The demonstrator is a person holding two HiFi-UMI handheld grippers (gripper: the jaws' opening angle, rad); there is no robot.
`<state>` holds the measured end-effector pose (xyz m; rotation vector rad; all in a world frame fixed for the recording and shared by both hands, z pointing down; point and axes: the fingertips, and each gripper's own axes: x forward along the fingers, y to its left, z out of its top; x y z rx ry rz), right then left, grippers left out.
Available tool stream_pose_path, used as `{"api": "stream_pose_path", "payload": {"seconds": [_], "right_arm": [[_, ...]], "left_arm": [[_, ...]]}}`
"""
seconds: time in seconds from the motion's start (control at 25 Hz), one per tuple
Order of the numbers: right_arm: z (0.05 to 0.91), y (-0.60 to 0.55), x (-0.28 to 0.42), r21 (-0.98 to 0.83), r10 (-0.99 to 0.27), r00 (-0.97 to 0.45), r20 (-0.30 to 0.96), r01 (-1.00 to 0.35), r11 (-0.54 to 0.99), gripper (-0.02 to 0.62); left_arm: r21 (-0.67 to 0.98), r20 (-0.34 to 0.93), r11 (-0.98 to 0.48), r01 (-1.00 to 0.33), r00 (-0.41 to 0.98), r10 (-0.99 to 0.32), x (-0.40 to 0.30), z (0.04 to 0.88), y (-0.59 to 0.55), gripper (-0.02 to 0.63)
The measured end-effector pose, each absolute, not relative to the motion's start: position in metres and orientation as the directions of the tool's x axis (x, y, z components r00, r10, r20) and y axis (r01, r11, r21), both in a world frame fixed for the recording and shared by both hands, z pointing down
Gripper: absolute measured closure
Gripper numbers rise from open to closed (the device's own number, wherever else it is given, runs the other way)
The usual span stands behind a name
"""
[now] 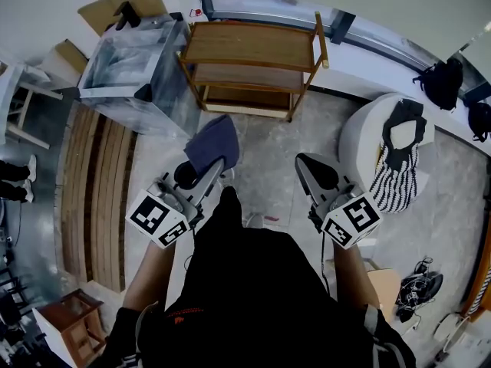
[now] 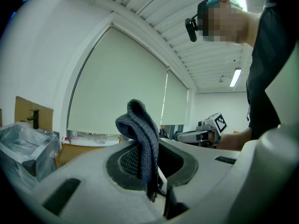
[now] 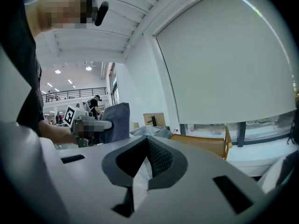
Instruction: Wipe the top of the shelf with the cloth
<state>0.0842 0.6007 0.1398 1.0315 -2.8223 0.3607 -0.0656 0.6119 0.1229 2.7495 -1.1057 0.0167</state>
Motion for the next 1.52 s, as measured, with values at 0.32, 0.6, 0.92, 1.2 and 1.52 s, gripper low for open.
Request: {"api": "stream_pose_path", "payload": {"seconds": [0.32,0.6,0.92,1.2,1.52], "right_arm": [[0.154,0.547,0.056,-0.208,-0.604,-0.766,0.221,-0.642,0.738,0.591],[0.165,0.493,0.027,-0.222,-0.612,-0.752,0.245,-0.658,0.719,0.591],[0.175,0.437,-0.01,-0.235,-0.612,-0.742,0.274,-0.668,0.706,0.591],[0.182,0.386,-0.051,-0.238,-0.598,-0.742,0.301,-0.666,0.707,0.591],[0.188,0.323,-0.087,-0.248,-0.599,-0.729,0.33,-0.68,0.69,0.591]], "left_arm": [[0.193,0.097,-0.692,-0.696,0.715,-0.692,-0.093,0.136,0.56,0.549],[0.218,0.114,-0.694,-0.686,0.724,-0.68,-0.122,0.146,0.503,0.549],[0.263,0.13,-0.696,-0.668,0.739,-0.661,-0.151,0.157,0.445,0.549],[0.29,0.144,-0.679,-0.674,0.733,-0.665,-0.192,0.168,0.394,0.549],[0.292,0.163,-0.689,-0.664,0.744,-0.648,-0.228,0.175,0.329,0.549]]}}
